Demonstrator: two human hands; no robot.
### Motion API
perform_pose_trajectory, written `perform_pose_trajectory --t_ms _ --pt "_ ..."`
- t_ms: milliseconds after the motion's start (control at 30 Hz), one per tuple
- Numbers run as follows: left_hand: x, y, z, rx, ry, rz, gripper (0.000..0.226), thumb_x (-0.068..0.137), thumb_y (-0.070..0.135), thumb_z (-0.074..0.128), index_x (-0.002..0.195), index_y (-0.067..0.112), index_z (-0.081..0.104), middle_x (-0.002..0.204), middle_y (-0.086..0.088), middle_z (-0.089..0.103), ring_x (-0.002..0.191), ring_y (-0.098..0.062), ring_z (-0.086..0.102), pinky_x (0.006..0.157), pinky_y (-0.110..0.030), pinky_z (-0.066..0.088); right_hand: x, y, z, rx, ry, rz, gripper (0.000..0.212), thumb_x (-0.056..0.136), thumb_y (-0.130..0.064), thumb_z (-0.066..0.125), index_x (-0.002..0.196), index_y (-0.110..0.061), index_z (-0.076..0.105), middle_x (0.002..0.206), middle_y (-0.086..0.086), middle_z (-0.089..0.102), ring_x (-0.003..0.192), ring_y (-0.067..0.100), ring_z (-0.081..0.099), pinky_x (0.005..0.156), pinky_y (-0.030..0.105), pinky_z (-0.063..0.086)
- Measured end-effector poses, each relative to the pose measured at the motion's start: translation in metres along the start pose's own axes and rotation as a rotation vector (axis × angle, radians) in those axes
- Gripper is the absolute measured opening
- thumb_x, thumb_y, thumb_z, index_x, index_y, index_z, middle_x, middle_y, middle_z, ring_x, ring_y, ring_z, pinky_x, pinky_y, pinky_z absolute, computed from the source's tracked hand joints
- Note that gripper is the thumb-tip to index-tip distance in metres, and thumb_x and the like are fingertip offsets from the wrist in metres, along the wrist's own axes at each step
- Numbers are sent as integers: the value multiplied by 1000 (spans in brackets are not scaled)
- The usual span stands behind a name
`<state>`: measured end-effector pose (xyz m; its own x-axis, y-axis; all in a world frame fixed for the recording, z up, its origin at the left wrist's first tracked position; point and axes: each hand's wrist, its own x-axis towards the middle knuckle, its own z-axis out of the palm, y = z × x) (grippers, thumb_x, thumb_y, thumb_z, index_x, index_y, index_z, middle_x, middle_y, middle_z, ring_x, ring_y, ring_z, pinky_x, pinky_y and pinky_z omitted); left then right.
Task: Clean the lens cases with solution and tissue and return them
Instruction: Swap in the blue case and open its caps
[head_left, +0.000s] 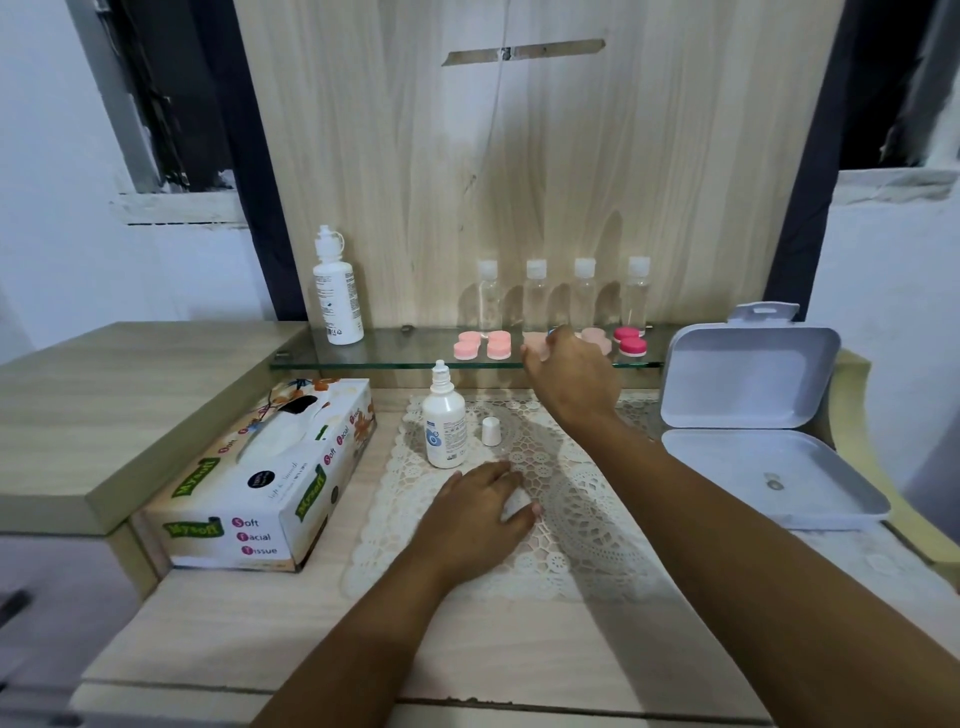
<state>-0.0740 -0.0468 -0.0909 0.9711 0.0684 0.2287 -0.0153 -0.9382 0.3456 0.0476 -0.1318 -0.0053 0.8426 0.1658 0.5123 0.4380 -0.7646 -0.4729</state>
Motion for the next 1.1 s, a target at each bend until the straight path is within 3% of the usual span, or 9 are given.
perform_pose_trajectory --t_ms 300,533,667,833,1100 --pt "0 -1 1 -1 4 7 54 95 47 42 141 19 39 151 4 31 138 -12 27 115 -36 20 5 -3 4 22 12 15 40 94 -41 45 117 -11 54 104 11 66 97 31 60 74 36 47" --pt "0 -2 1 8 -11 0 55 95 48 40 142 20 37 152 4 30 139 -13 26 115 -38 20 5 -4 6 17 14 1 40 93 -45 45 117 -13 51 104 12 64 97 31 60 67 33 41" --pt "-1 0 -2 15 -26 -12 55 95 47 40 143 21 35 153 5 27 140 -14 23 116 -35 17 3 2 -1 82 66 5 40 95 -42 42 119 -11 50 101 13 65 94 31 60 69 36 46" --pt "-2 1 -3 18 -41 -30 55 96 47 39 144 20 34 154 3 25 140 -14 21 117 -34 14 4 19 -5 74 75 35 38 95 -39 42 118 -10 52 104 12 65 93 31 60 63 30 37" --pt "-3 4 -4 10 -51 -35 55 96 46 39 144 21 33 154 4 24 141 -11 19 117 -33 13 5 24 -4 53 39 31 39 95 -40 44 116 -8 54 104 13 66 95 31 60 71 37 47"
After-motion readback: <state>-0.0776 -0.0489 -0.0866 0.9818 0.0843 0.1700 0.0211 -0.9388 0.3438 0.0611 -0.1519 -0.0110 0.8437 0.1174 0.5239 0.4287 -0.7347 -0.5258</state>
